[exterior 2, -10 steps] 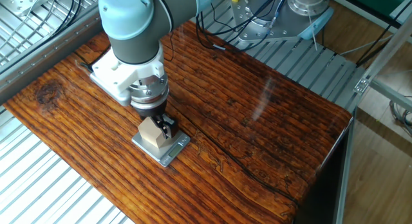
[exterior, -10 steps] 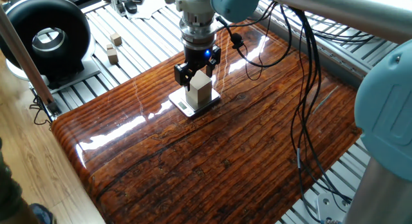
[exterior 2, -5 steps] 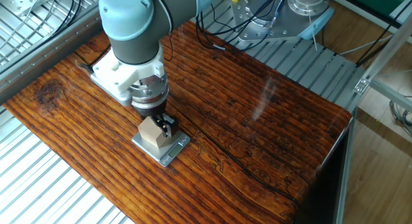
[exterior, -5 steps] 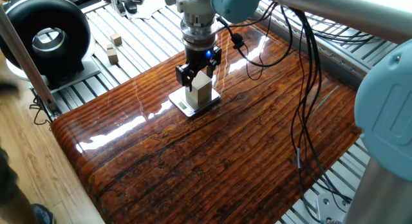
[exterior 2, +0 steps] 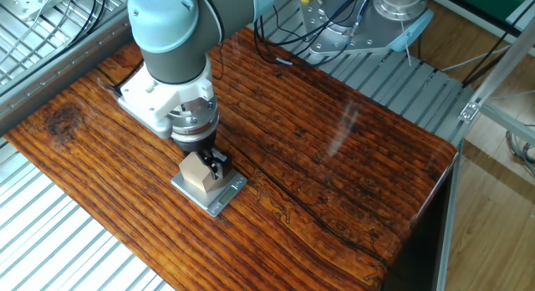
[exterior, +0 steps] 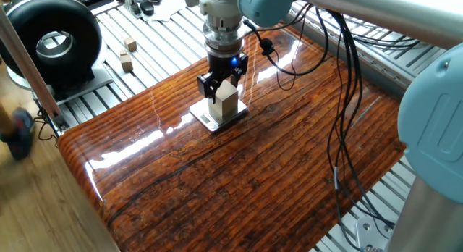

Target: Remove the object from the scale

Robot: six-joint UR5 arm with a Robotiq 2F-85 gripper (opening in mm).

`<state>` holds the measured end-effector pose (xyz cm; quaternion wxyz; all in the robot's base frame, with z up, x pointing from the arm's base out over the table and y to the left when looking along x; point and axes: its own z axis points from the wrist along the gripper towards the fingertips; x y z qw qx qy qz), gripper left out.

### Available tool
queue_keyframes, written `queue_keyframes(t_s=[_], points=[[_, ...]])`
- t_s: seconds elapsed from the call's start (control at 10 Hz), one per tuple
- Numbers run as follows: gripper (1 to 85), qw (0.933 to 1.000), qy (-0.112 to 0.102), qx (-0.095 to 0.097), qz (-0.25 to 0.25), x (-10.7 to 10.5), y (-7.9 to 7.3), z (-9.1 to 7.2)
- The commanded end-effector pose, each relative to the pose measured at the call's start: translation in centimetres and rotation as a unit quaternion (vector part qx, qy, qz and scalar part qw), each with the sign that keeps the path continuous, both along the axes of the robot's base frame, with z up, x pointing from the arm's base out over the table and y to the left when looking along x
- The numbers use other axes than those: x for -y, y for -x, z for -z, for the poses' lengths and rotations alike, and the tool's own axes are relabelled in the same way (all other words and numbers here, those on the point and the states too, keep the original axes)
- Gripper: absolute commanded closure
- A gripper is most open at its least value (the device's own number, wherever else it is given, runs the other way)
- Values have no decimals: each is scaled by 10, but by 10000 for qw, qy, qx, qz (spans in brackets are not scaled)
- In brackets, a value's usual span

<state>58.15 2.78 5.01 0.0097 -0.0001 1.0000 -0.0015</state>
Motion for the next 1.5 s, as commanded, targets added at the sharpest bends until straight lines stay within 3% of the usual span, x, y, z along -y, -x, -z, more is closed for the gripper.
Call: queue_keyframes(t_s=[0.0,0.8,1.2,1.4], points=[[183,9999,-81,85,12,-3,-5,1],[373,9997,-158,208,20,-5,-11,-10],[430,9996,-255,-5,-126,9,-2,-39],[443,9994,-238,-27,-234,28,-3,-56]])
